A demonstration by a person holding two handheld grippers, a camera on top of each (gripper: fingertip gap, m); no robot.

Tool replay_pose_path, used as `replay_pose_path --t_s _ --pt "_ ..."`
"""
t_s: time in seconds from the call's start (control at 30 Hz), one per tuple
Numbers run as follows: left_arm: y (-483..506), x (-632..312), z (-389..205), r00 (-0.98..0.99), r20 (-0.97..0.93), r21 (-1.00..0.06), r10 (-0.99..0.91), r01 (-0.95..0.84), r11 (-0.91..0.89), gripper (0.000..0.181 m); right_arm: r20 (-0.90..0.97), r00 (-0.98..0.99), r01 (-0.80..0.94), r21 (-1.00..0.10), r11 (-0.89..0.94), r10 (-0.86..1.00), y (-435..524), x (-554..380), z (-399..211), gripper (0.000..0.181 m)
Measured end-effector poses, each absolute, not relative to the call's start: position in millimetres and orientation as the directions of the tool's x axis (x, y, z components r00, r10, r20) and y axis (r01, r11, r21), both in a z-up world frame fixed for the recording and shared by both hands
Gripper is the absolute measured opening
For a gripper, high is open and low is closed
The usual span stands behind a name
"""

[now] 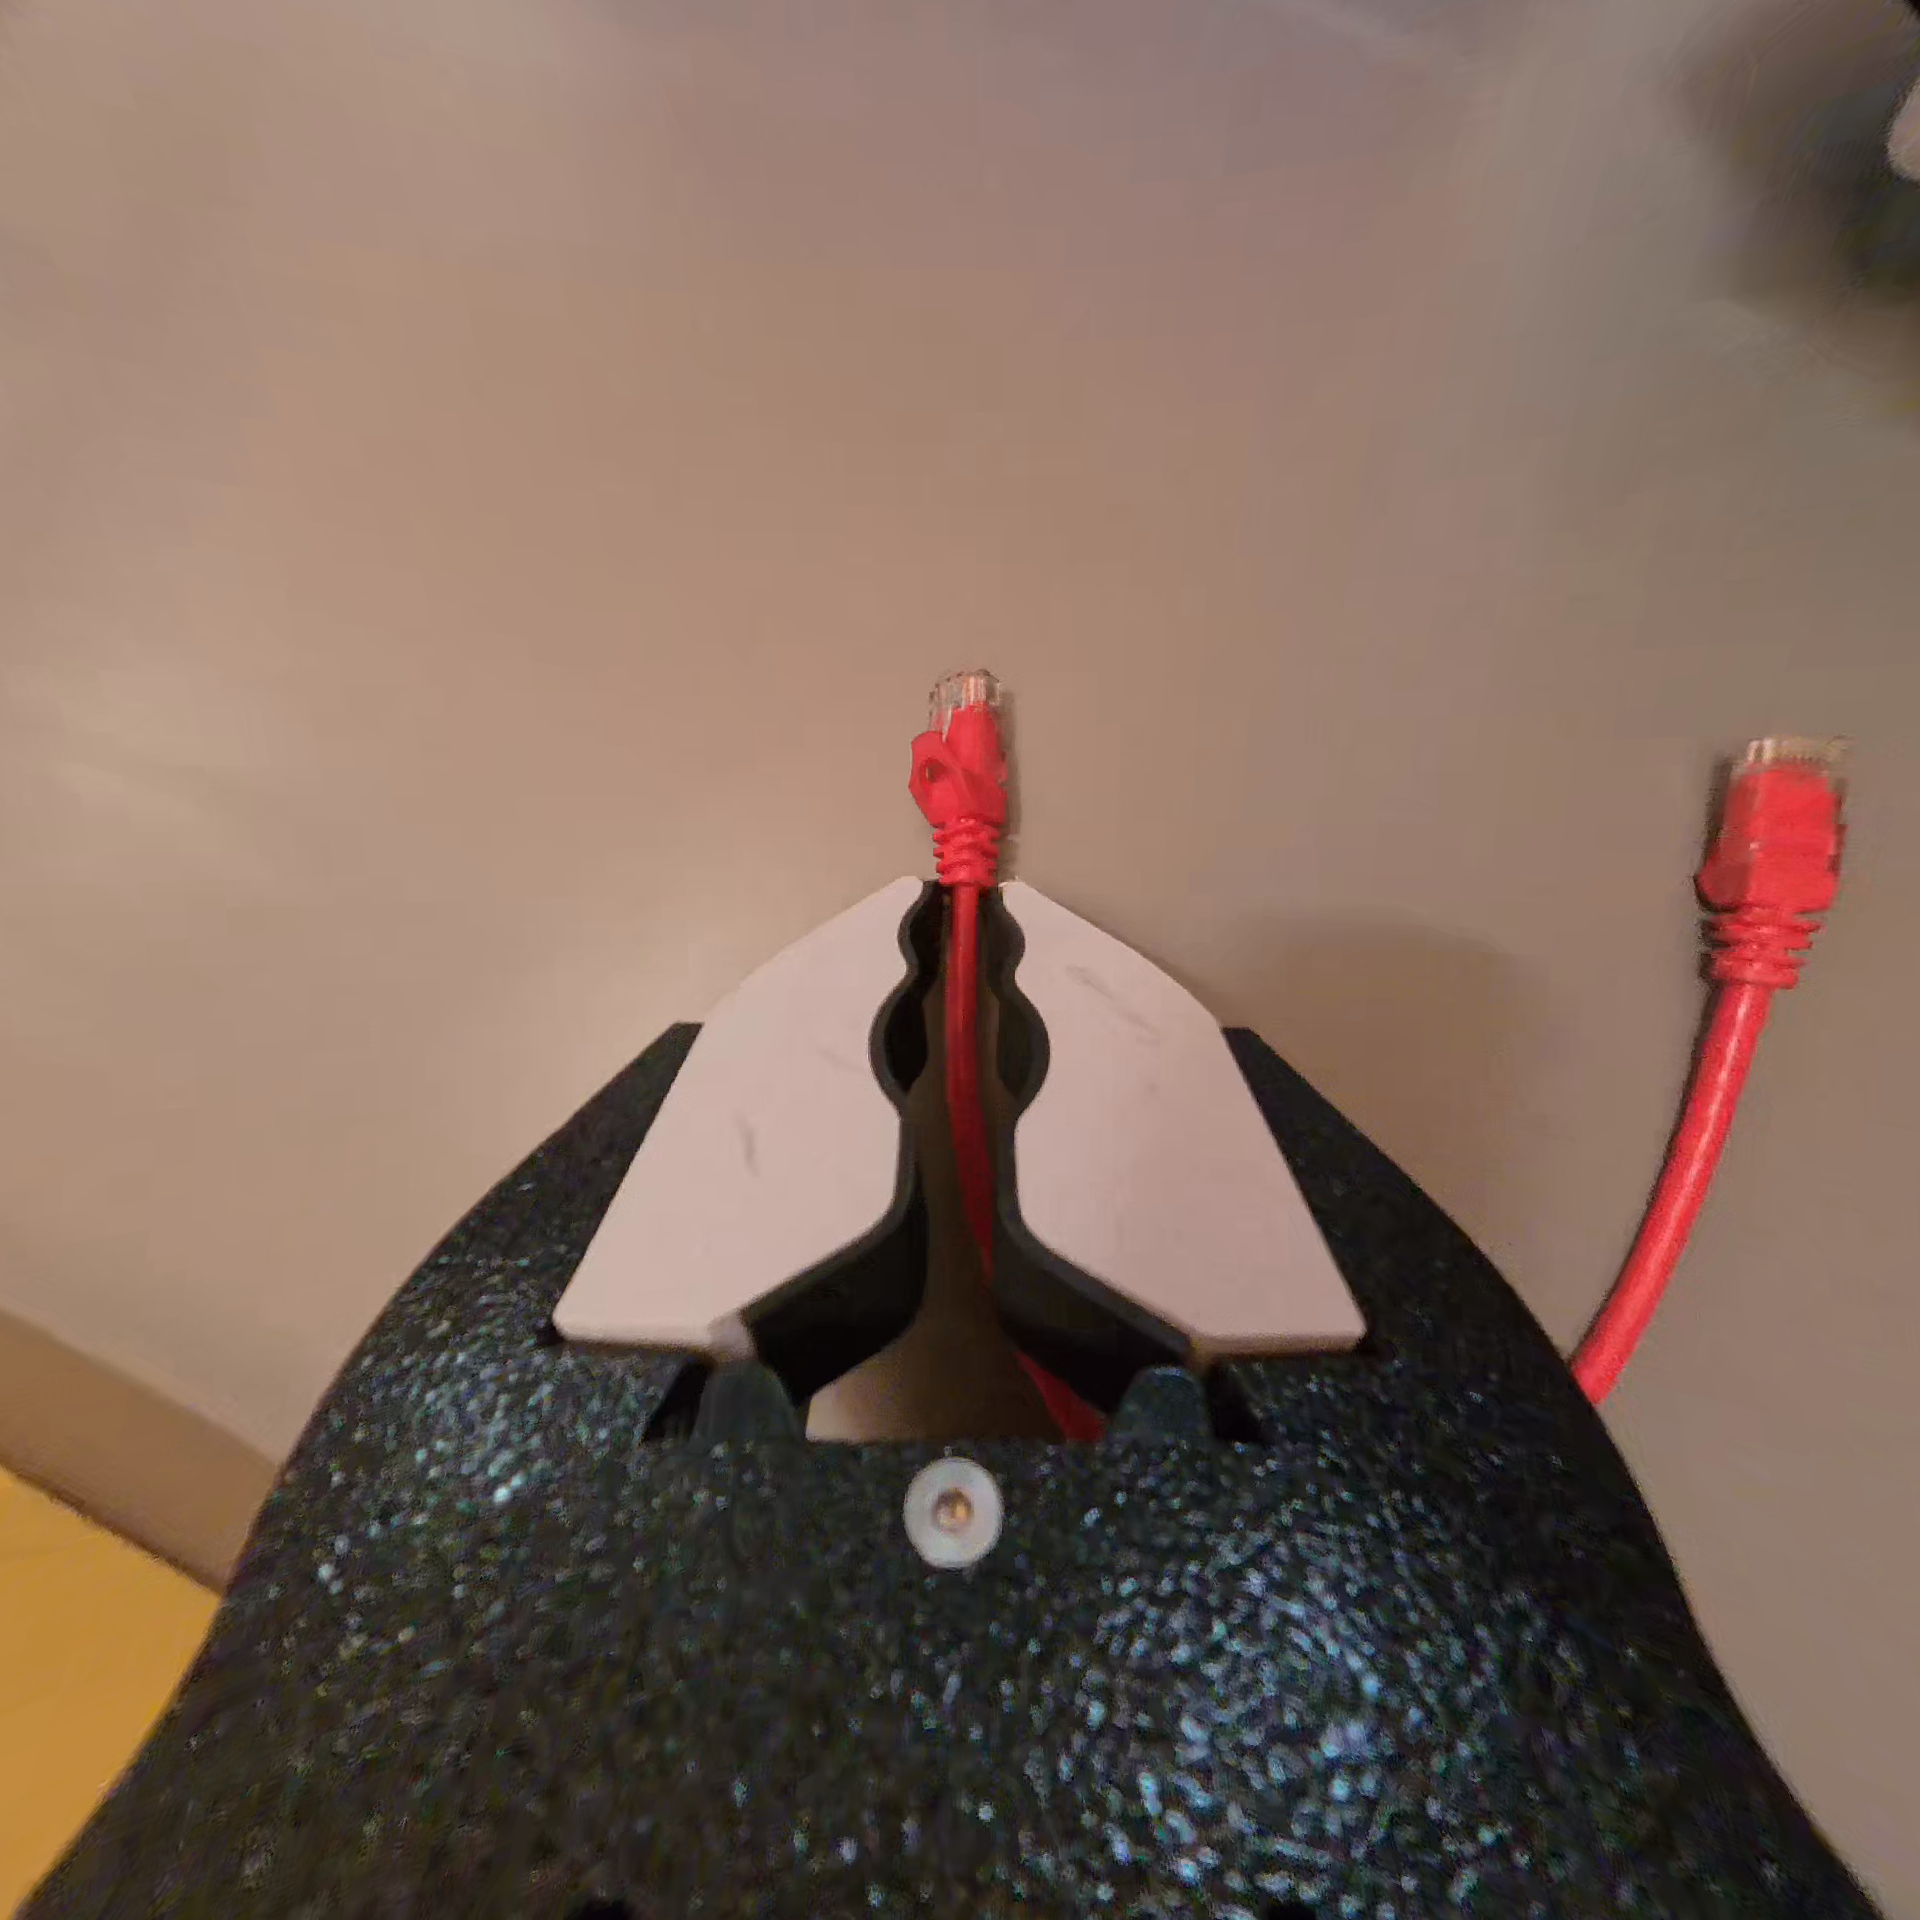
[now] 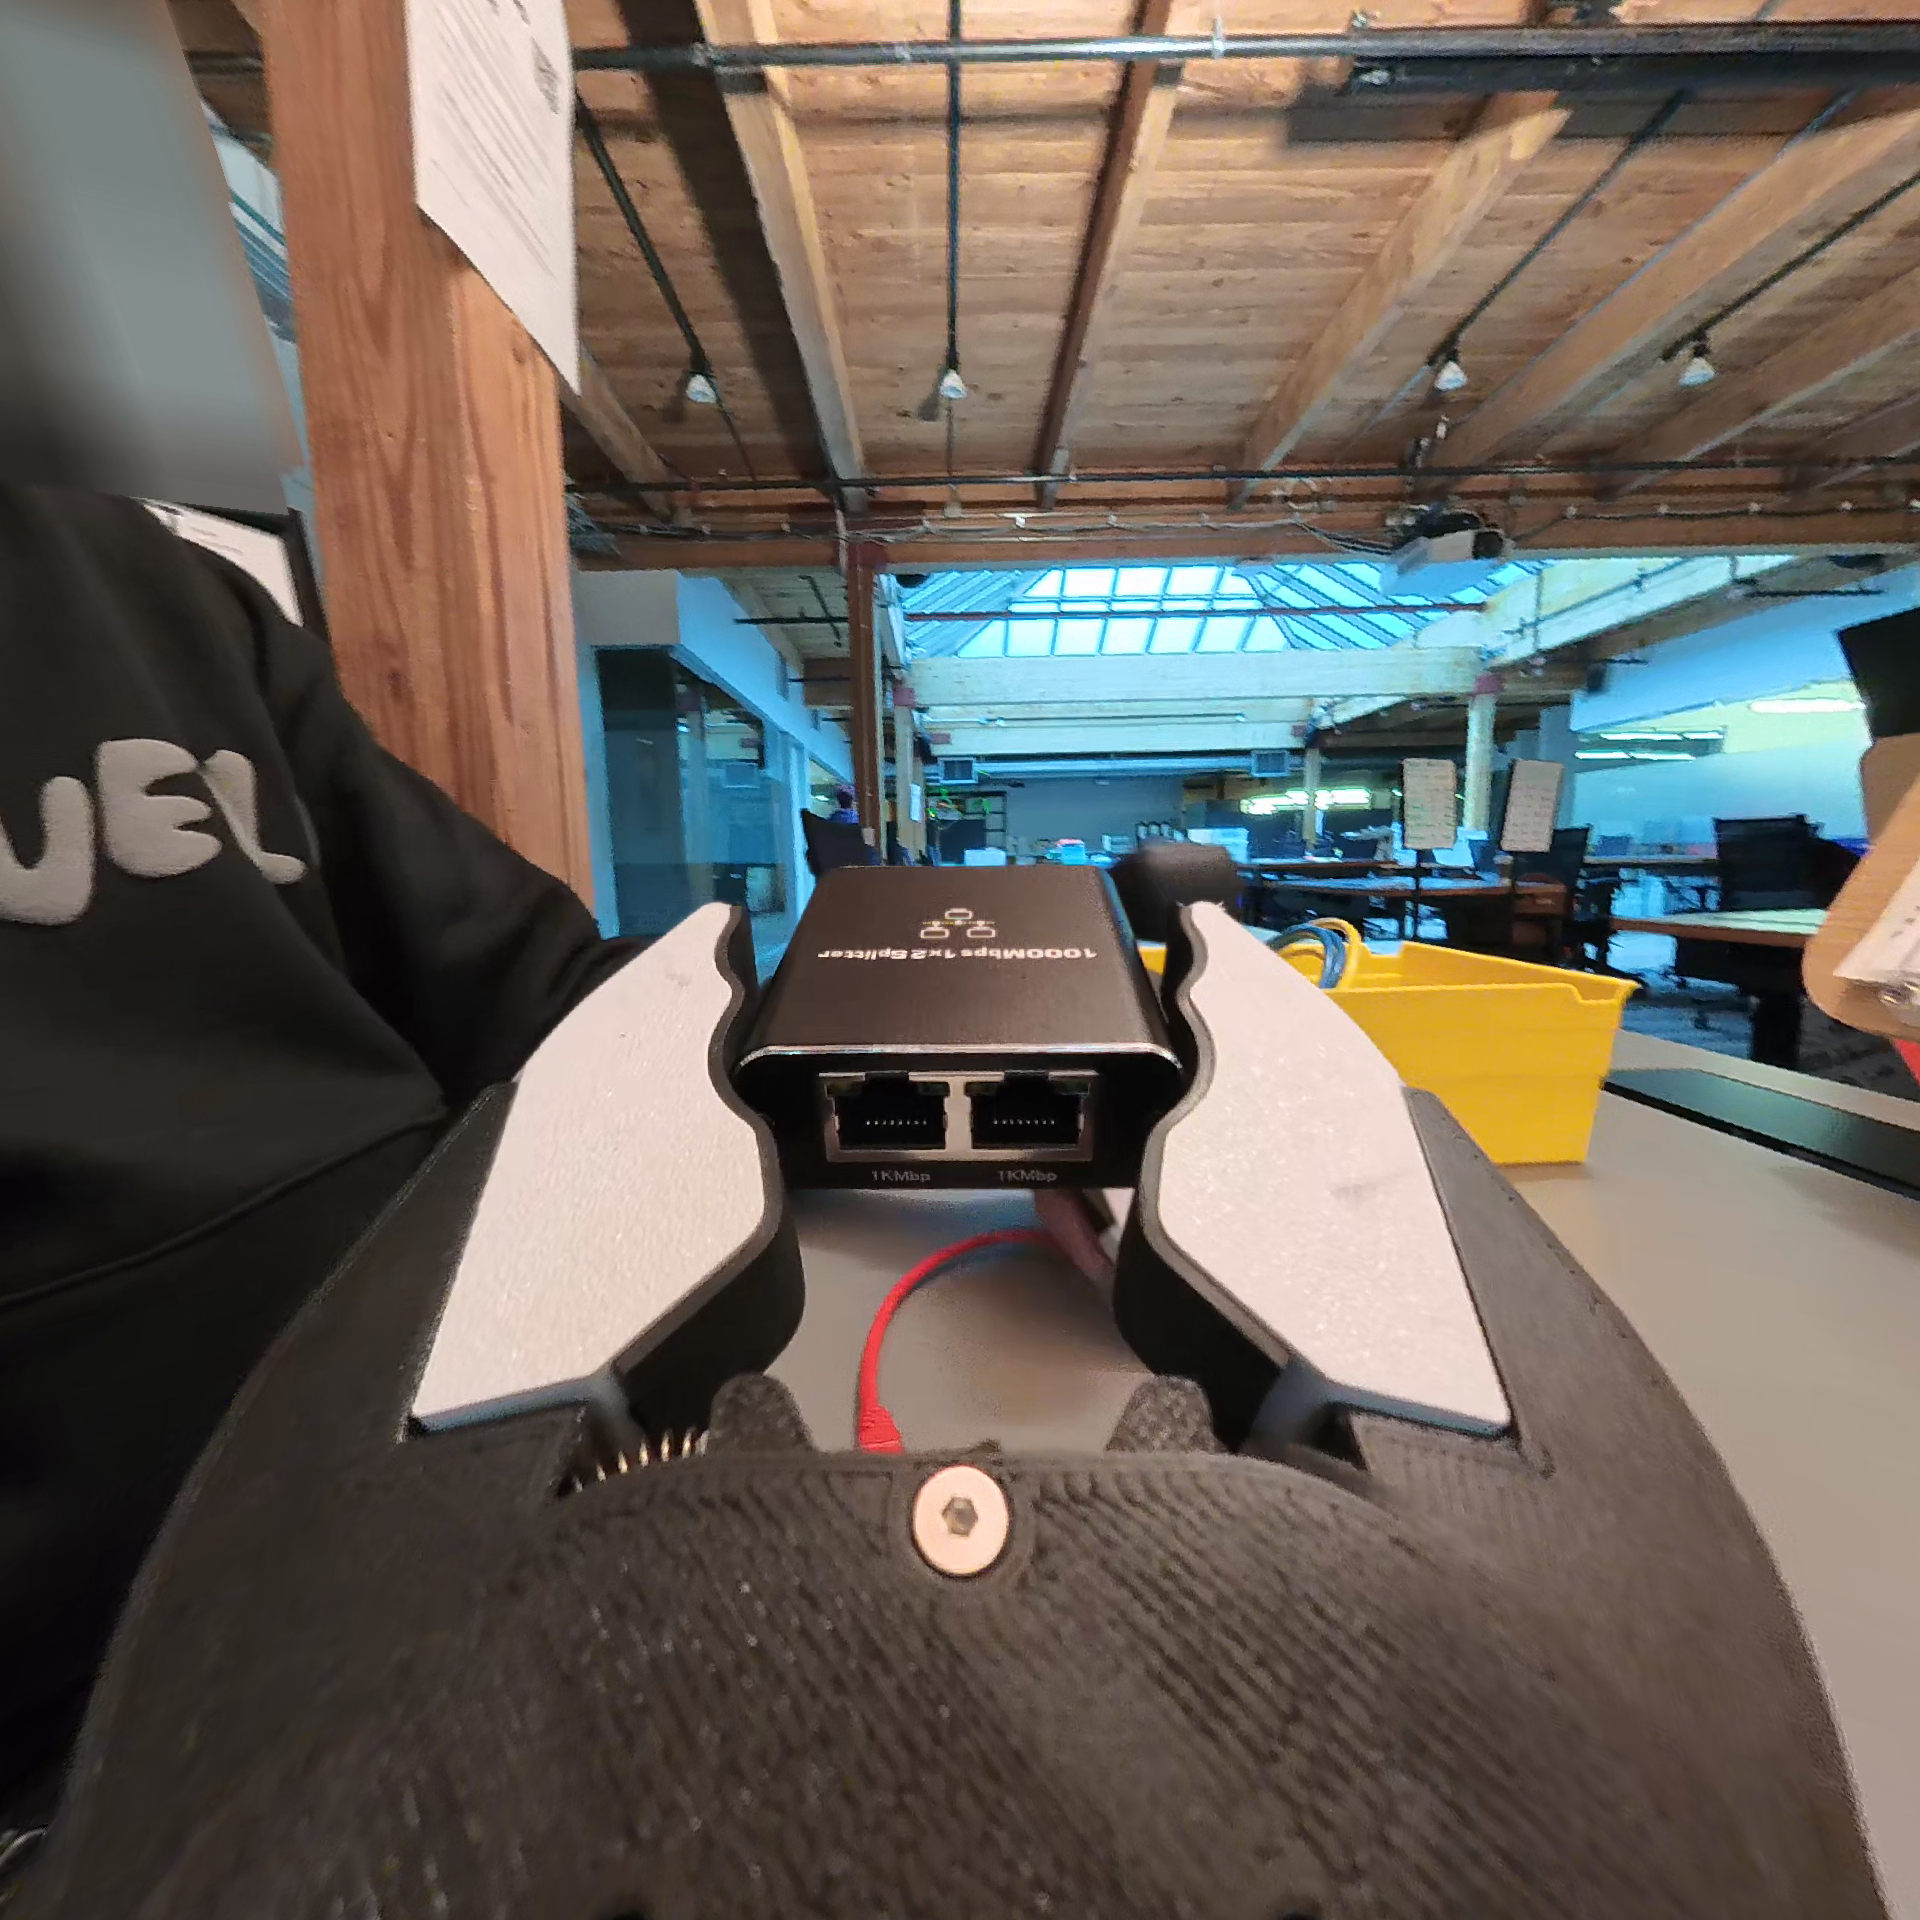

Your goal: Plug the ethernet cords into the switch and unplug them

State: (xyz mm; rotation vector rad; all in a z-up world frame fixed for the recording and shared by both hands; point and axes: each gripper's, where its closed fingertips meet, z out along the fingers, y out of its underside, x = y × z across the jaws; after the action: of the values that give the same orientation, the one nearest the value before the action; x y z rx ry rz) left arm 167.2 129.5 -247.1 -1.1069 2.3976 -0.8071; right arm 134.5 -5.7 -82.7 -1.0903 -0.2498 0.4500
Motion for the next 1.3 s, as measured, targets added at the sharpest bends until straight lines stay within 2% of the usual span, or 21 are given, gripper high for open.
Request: replay_pose_path --t_s 0.17,0.33,0.5,0.67,1.17,1.3 --pt "102.3 157.6 -192.0 -0.686 -0.308 -0.682 -0.660 -0.324 0.655 0.007 -0.035 0.893 -0.212 -0.912 0.350 0.449 1.0 135.7 -88.9 0.076" --pt "74.0 139.8 -142.1 -0.719 -0.492 -0.591 -0.491 -0.139 0.795 0.005 -0.033 0.900 -0.188 -0.929 0.319 0.435 8.3 134.3 -94.4 0.076" --pt "60.6 127.5 -125.0 -0.745 -0.520 -0.566 -0.419 -0.067 0.822 0.005 -0.025 0.900 -0.173 -0.937 0.303 0.436 11.4 131.2 -97.4 0.076" --pt "53.8 122.5 -117.1 -0.747 -0.533 -0.558 -0.397 -0.043 0.829 0.005 -0.016 0.900 -0.154 -0.947 0.283 0.435 15.1 128.9 -100.9 0.076" --pt "65.6 121.5 -125.8 -0.728 -0.577 -0.403 -0.370 -0.141 0.904 0.004 0.033 0.915 -0.059 -0.975 0.215 0.402 30.1 122.1 -114.2 0.075" --pt "63.8 121.5 -126.8 -0.723 -0.581 -0.405 -0.373 -0.141 0.903 0.004 0.036 0.922 -0.038 -0.983 0.181 0.386 34.0 122.5 -119.1 0.076"
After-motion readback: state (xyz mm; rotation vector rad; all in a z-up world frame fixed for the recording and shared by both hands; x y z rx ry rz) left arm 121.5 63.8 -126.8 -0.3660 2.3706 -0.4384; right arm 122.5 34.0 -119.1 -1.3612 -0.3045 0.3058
